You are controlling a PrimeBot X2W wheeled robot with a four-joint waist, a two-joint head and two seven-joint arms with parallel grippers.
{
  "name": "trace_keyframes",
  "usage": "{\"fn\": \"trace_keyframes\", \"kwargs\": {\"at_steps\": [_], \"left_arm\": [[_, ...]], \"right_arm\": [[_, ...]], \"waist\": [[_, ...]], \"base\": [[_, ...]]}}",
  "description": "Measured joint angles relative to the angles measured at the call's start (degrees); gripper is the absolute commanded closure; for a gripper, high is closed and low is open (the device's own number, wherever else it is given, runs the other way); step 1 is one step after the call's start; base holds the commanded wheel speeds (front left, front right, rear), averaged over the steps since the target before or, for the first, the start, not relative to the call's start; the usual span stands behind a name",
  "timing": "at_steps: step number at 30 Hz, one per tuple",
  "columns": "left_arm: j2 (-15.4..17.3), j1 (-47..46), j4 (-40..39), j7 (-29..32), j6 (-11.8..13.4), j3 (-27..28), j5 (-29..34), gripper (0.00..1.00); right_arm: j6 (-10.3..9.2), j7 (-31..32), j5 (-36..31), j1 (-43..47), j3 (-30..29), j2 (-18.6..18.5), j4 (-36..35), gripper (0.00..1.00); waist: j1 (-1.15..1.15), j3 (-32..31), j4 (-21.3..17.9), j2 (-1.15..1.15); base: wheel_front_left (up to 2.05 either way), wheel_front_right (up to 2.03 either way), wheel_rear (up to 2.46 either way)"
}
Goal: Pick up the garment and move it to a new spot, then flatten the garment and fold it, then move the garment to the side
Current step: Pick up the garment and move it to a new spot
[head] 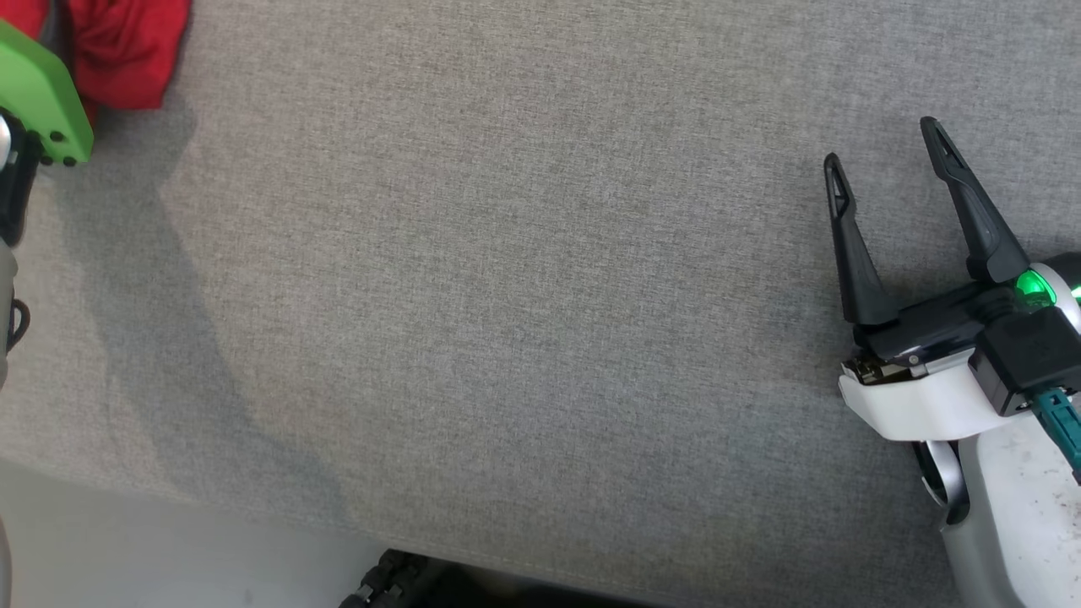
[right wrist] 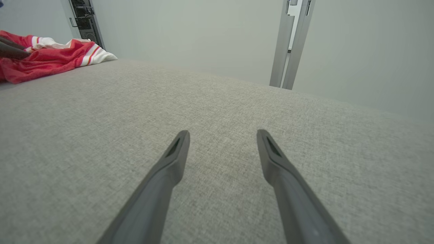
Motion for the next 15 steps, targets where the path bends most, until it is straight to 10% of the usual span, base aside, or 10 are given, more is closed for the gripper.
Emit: {"fn": "trace_keyframes", "kwargs": {"at_steps": [1, 15], "left_arm": [[0.14, 0.23, 0.35, -1.04, 0.01, -0.25, -0.49, 1.0], [4.58, 0.36, -5.05, -13.46, 3.44, 1.09, 2.13, 1.0]], "right_arm": [[0.0, 0.0, -0.08, -0.12, 0.15, 0.09, 0.1, 0.0], [-0.04, 0.49, 0.83, 1.62, 1.09, 2.48, 4.11, 0.0]], "waist": [[0.0, -0.05, -0.13, 0.0], [0.0, -6.56, -0.99, 0.0]], "base": [[0.0, 0.0, 0.0], [0.0, 0.0, 0.0]]}}
